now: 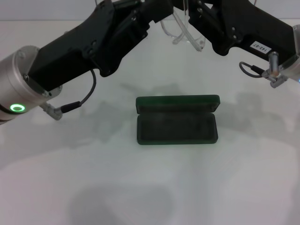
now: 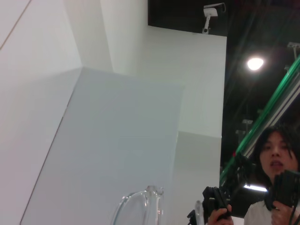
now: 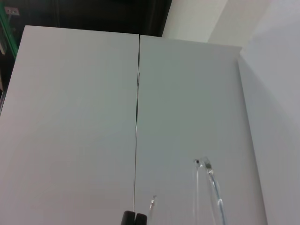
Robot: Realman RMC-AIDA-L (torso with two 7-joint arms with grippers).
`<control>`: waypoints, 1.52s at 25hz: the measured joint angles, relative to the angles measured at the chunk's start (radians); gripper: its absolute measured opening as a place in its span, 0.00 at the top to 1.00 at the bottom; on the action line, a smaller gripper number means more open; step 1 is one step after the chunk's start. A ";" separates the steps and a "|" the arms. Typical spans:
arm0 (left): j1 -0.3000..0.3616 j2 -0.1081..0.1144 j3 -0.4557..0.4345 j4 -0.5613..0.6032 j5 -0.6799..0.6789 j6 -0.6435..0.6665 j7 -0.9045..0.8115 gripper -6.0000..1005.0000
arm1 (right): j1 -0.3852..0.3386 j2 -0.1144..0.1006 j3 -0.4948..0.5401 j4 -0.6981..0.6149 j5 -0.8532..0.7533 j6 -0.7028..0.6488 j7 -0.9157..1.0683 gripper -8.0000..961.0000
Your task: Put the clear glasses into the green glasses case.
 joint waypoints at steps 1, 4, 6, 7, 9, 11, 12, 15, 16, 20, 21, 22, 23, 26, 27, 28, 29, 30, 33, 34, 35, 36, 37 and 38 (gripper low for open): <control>0.000 0.000 -0.004 0.000 0.000 0.000 0.000 0.95 | -0.001 0.000 0.001 0.000 0.000 0.000 -0.002 0.87; 0.000 0.000 -0.011 -0.004 0.006 0.000 0.000 0.95 | -0.004 0.000 0.007 -0.003 0.007 -0.005 -0.011 0.87; 0.000 0.001 -0.012 -0.006 0.012 0.000 0.000 0.95 | -0.005 -0.001 0.010 -0.011 0.023 -0.008 -0.012 0.87; 0.000 0.001 -0.012 -0.006 0.018 0.001 0.000 0.95 | -0.006 -0.001 0.010 -0.012 0.029 -0.010 -0.012 0.87; -0.003 0.002 -0.010 -0.006 0.030 0.003 0.000 0.95 | -0.005 -0.002 0.011 -0.012 0.034 -0.010 -0.012 0.87; -0.006 0.002 -0.007 -0.002 0.035 0.004 0.000 0.95 | -0.003 -0.002 0.011 -0.012 0.035 -0.008 -0.012 0.87; -0.006 0.002 -0.006 0.001 0.036 0.007 0.000 0.95 | -0.002 -0.003 0.011 -0.012 0.034 -0.004 -0.012 0.87; -0.010 0.001 -0.005 0.003 0.036 0.024 0.000 0.95 | 0.000 -0.002 0.006 -0.012 0.029 0.011 -0.015 0.87; -0.013 0.000 -0.004 0.004 0.033 0.036 0.000 0.95 | 0.000 -0.001 0.004 -0.012 0.028 0.014 -0.018 0.87; -0.018 0.000 -0.005 0.006 0.029 0.041 0.000 0.95 | 0.003 0.001 -0.004 -0.012 0.025 0.022 -0.026 0.87; -0.025 -0.001 -0.008 0.007 0.027 0.041 -0.001 0.95 | 0.004 0.001 -0.009 -0.012 0.024 0.024 -0.026 0.87; -0.027 -0.001 -0.008 0.007 0.026 0.041 -0.001 0.95 | 0.005 0.001 -0.017 -0.012 0.023 0.028 -0.026 0.87; -0.029 -0.001 -0.009 0.007 0.024 0.041 -0.001 0.95 | 0.007 0.001 -0.025 -0.012 0.023 0.034 -0.026 0.87; -0.036 -0.002 -0.012 0.003 0.017 0.035 -0.001 0.95 | 0.011 0.002 -0.041 -0.012 0.023 0.050 -0.026 0.87; -0.037 -0.002 -0.015 0.001 0.016 0.034 -0.001 0.95 | 0.012 0.002 -0.044 -0.012 0.023 0.053 -0.026 0.87; -0.038 -0.002 -0.019 0.000 0.015 0.032 -0.001 0.95 | 0.014 0.001 -0.046 -0.012 0.023 0.053 -0.026 0.87; -0.038 -0.002 -0.025 0.000 0.015 0.031 -0.001 0.95 | 0.016 0.001 -0.048 -0.012 0.023 0.053 -0.026 0.87; -0.038 -0.002 -0.033 -0.001 0.015 0.029 -0.001 0.95 | 0.017 0.001 -0.050 -0.012 0.023 0.053 -0.026 0.87; -0.034 -0.002 -0.045 -0.004 0.015 0.018 0.000 0.95 | 0.019 0.000 -0.053 -0.012 0.023 0.053 -0.026 0.87; -0.034 -0.002 -0.046 -0.004 0.015 0.015 0.000 0.95 | 0.020 0.000 -0.053 -0.012 0.023 0.053 -0.026 0.87; -0.033 -0.002 -0.047 -0.005 0.015 0.011 0.000 0.95 | 0.021 0.000 -0.054 -0.012 0.023 0.053 -0.026 0.87; -0.032 -0.002 -0.047 -0.005 0.015 0.006 0.000 0.95 | 0.021 0.000 -0.054 -0.012 0.023 0.053 -0.026 0.87; -0.032 -0.002 -0.047 -0.005 0.015 0.001 0.000 0.95 | 0.022 0.000 -0.054 -0.012 0.023 0.053 -0.026 0.87; -0.032 -0.002 -0.047 -0.005 0.014 -0.003 0.000 0.95 | 0.023 0.000 -0.055 -0.012 0.020 0.053 -0.026 0.87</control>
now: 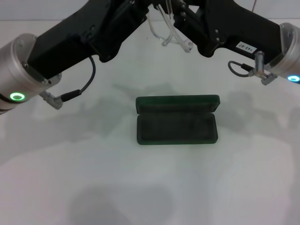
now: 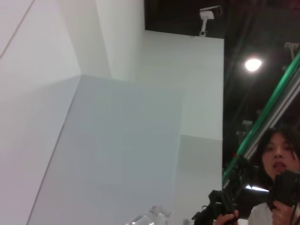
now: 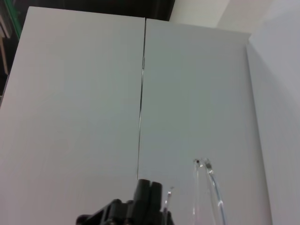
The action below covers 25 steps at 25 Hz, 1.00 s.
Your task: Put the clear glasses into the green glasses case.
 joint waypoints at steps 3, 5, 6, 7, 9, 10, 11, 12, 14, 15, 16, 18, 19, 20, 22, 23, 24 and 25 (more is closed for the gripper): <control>0.001 0.000 0.000 0.000 -0.001 -0.004 0.000 0.95 | 0.004 0.000 0.000 -0.002 -0.010 0.001 0.000 0.87; 0.001 0.000 -0.001 0.000 -0.001 -0.006 0.000 0.95 | 0.005 0.000 0.000 -0.002 -0.017 0.002 0.000 0.87; 0.001 0.000 -0.001 0.000 -0.001 -0.007 0.000 0.95 | 0.006 0.000 0.000 -0.002 -0.021 0.003 0.000 0.87; 0.001 0.000 -0.002 0.000 -0.002 -0.009 0.000 0.95 | 0.007 0.000 0.000 -0.003 -0.025 0.003 0.000 0.87; 0.002 0.000 -0.007 0.000 -0.003 -0.011 0.000 0.95 | 0.007 0.000 0.000 -0.006 -0.034 0.005 0.000 0.87; 0.002 0.000 -0.009 -0.002 -0.003 -0.011 0.000 0.95 | 0.007 0.000 0.000 -0.009 -0.038 0.006 -0.001 0.88; 0.002 0.000 -0.015 -0.008 -0.003 -0.012 0.000 0.95 | 0.007 0.000 0.001 -0.010 -0.041 0.006 -0.002 0.88; 0.001 0.000 -0.020 -0.017 -0.004 -0.012 0.000 0.95 | 0.007 0.000 0.001 -0.012 -0.043 0.007 -0.005 0.88; -0.002 0.000 -0.028 -0.031 -0.004 -0.012 0.000 0.95 | 0.007 0.001 -0.001 -0.014 -0.045 0.008 -0.009 0.88; -0.002 0.000 -0.030 -0.036 -0.005 -0.012 0.000 0.95 | 0.007 0.001 -0.001 -0.014 -0.045 0.008 -0.009 0.88; -0.003 0.000 -0.032 -0.038 -0.005 -0.012 0.000 0.95 | 0.008 0.002 -0.004 -0.014 -0.045 0.008 -0.009 0.88; -0.003 0.000 -0.034 -0.039 -0.004 -0.013 0.002 0.95 | 0.009 0.002 -0.011 -0.014 -0.045 0.008 -0.010 0.88; -0.004 0.000 -0.035 -0.040 -0.004 -0.013 0.004 0.95 | 0.009 0.002 -0.012 -0.014 -0.045 0.008 -0.011 0.88; -0.004 0.000 -0.035 -0.042 -0.003 -0.014 0.005 0.95 | 0.010 0.002 -0.013 -0.014 -0.046 0.008 -0.011 0.88; -0.005 0.000 -0.035 -0.046 -0.002 -0.014 0.005 0.95 | 0.010 0.002 -0.013 -0.014 -0.046 0.008 -0.012 0.88; -0.005 0.000 -0.035 -0.047 0.000 -0.014 0.006 0.95 | 0.008 0.002 -0.011 -0.014 -0.046 0.008 -0.014 0.88; -0.005 0.000 -0.035 -0.048 0.001 -0.015 0.006 0.95 | 0.006 0.002 -0.009 -0.014 -0.044 0.008 -0.015 0.88; -0.005 0.000 -0.035 -0.048 0.002 -0.015 0.006 0.95 | 0.004 0.002 -0.008 -0.014 -0.042 0.008 -0.016 0.88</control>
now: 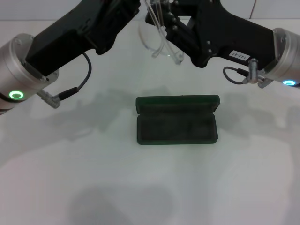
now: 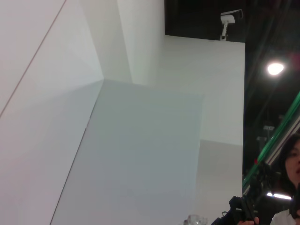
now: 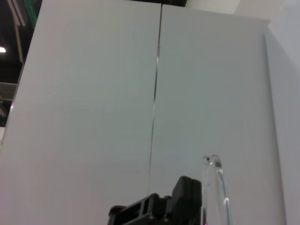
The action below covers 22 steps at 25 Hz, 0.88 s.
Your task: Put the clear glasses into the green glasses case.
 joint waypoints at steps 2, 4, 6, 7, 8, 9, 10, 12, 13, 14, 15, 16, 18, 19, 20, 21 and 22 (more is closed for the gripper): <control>0.001 0.000 0.000 0.000 0.001 0.000 0.000 0.95 | -0.005 0.000 0.003 0.000 0.006 0.000 -0.004 0.88; 0.004 0.001 0.000 -0.001 0.002 0.000 0.000 0.95 | -0.010 0.000 0.006 0.000 0.014 0.000 -0.006 0.88; 0.005 0.002 0.000 -0.001 0.002 0.002 0.000 0.95 | -0.014 0.000 0.010 -0.001 0.021 -0.001 -0.006 0.88; 0.006 0.002 0.001 -0.001 0.003 0.003 0.000 0.95 | -0.015 0.000 0.013 -0.001 0.023 -0.001 -0.006 0.88; 0.006 0.002 0.002 -0.001 0.003 0.003 0.000 0.95 | -0.017 0.000 0.016 -0.001 0.023 -0.001 -0.006 0.88; 0.006 0.003 0.002 -0.001 0.003 0.004 0.000 0.95 | -0.017 0.000 0.017 -0.001 0.024 -0.001 -0.006 0.88; 0.006 0.003 0.003 -0.001 0.004 0.004 0.001 0.95 | -0.017 0.000 0.017 -0.001 0.024 -0.001 -0.006 0.88; 0.005 0.003 0.005 -0.001 0.004 0.005 0.001 0.95 | -0.017 0.000 0.017 -0.001 0.024 -0.001 -0.006 0.88; 0.005 0.003 0.006 -0.001 0.004 0.005 0.001 0.95 | -0.017 0.000 0.017 -0.001 0.024 -0.001 -0.007 0.88; 0.006 0.003 0.006 -0.001 0.005 0.006 0.001 0.95 | -0.017 0.000 0.018 -0.001 0.024 -0.001 -0.007 0.88; 0.007 0.003 0.006 -0.001 0.005 0.006 0.001 0.95 | -0.017 0.000 0.018 -0.001 0.025 -0.001 -0.007 0.88; 0.007 0.003 0.006 -0.001 0.005 0.006 0.001 0.95 | -0.017 0.000 0.018 -0.001 0.025 -0.001 -0.007 0.88; 0.008 0.003 0.006 -0.001 0.005 0.006 0.001 0.95 | -0.017 0.000 0.019 -0.001 0.026 -0.001 -0.007 0.88; 0.008 0.003 0.006 -0.001 0.005 0.006 0.001 0.95 | -0.018 0.000 0.019 -0.001 0.027 -0.001 -0.007 0.88; 0.008 0.003 0.006 -0.001 0.005 0.006 0.001 0.95 | -0.018 0.000 0.019 -0.001 0.029 -0.002 -0.007 0.88; 0.008 0.002 0.006 -0.001 0.005 0.006 0.001 0.95 | -0.019 0.000 0.019 -0.001 0.030 -0.003 -0.007 0.88; 0.008 0.002 0.006 -0.001 0.005 0.007 0.001 0.95 | -0.021 0.000 0.019 -0.001 0.032 -0.005 -0.008 0.88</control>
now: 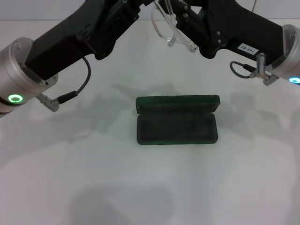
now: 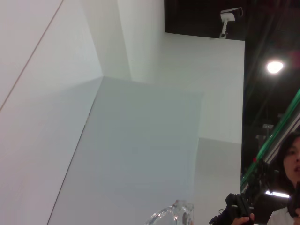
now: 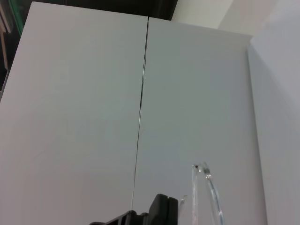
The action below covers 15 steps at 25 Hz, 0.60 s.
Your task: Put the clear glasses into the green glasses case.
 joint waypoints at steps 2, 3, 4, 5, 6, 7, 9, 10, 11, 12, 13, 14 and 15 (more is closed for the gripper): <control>0.000 0.000 0.000 0.000 0.000 0.000 0.001 0.95 | -0.005 0.000 0.000 -0.002 0.006 -0.002 -0.001 0.88; 0.001 0.000 0.000 0.000 0.000 0.000 0.002 0.95 | -0.009 -0.001 0.000 -0.005 0.009 -0.003 -0.001 0.88; 0.001 0.000 -0.001 0.000 0.000 0.000 0.002 0.95 | -0.012 -0.001 0.000 -0.007 0.012 -0.004 -0.001 0.88; 0.002 0.000 -0.002 -0.001 0.000 0.000 0.004 0.95 | -0.014 -0.001 0.000 -0.009 0.014 -0.004 -0.001 0.88; 0.002 0.000 -0.003 -0.002 0.000 0.000 0.005 0.95 | -0.015 -0.001 0.000 -0.010 0.014 -0.004 -0.001 0.88; 0.003 0.000 -0.004 -0.002 0.000 0.000 0.006 0.95 | -0.015 -0.001 0.000 -0.011 0.014 -0.005 -0.001 0.88; 0.003 0.000 -0.005 -0.002 0.000 0.000 0.009 0.95 | -0.015 -0.001 -0.002 -0.012 0.014 -0.006 -0.001 0.88; 0.003 0.000 -0.005 -0.002 0.000 -0.001 0.010 0.95 | -0.014 -0.001 -0.002 -0.012 0.013 -0.006 -0.001 0.88; 0.003 0.000 -0.005 -0.002 0.000 -0.001 0.012 0.95 | -0.013 -0.002 -0.003 -0.012 0.012 -0.006 -0.001 0.88; 0.003 0.000 -0.005 -0.002 0.000 -0.001 0.013 0.95 | -0.012 -0.002 -0.004 -0.012 0.012 -0.006 -0.001 0.88; 0.003 0.000 -0.005 -0.003 0.000 -0.002 0.013 0.95 | -0.011 -0.001 -0.005 -0.012 0.011 -0.006 -0.001 0.88; 0.003 0.000 -0.004 -0.005 0.000 -0.003 0.014 0.95 | -0.009 -0.001 -0.006 -0.012 0.010 -0.006 0.000 0.88; 0.002 0.000 -0.005 -0.007 0.000 -0.003 0.015 0.95 | -0.009 -0.001 -0.006 -0.012 0.009 -0.006 -0.001 0.88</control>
